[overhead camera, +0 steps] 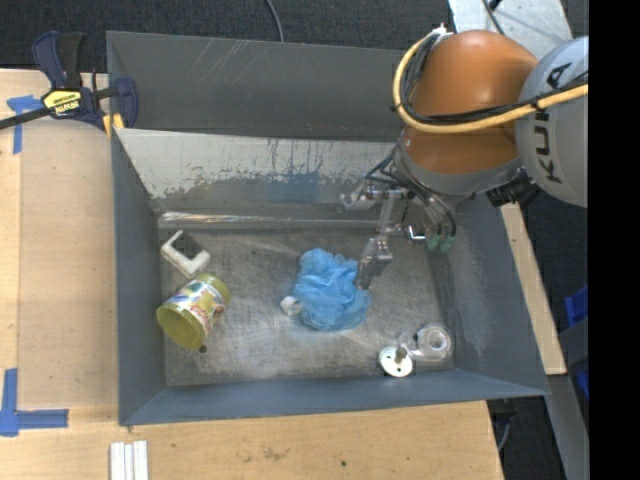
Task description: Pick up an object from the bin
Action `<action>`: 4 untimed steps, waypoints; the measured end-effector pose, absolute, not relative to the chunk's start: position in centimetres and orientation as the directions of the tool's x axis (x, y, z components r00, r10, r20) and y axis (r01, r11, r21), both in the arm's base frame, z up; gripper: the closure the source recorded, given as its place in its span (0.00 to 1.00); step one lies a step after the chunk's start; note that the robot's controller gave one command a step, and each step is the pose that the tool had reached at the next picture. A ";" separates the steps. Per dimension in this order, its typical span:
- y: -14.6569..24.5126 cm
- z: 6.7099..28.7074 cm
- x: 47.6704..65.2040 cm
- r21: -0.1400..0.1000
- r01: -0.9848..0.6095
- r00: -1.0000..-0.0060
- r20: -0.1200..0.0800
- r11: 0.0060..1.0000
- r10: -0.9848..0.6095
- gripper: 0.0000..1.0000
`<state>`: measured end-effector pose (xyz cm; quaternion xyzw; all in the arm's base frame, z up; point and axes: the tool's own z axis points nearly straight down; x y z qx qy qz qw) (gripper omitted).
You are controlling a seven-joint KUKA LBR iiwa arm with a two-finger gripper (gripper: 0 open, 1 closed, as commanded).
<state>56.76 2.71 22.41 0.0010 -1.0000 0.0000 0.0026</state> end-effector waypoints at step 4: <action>4.4 13.2 58.2 0.000 0.210 -0.978 -0.004 0.978 0.210 0.00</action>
Offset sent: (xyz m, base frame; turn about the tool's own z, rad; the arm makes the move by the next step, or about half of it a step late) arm 0.0046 0.0145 -0.1541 0.0645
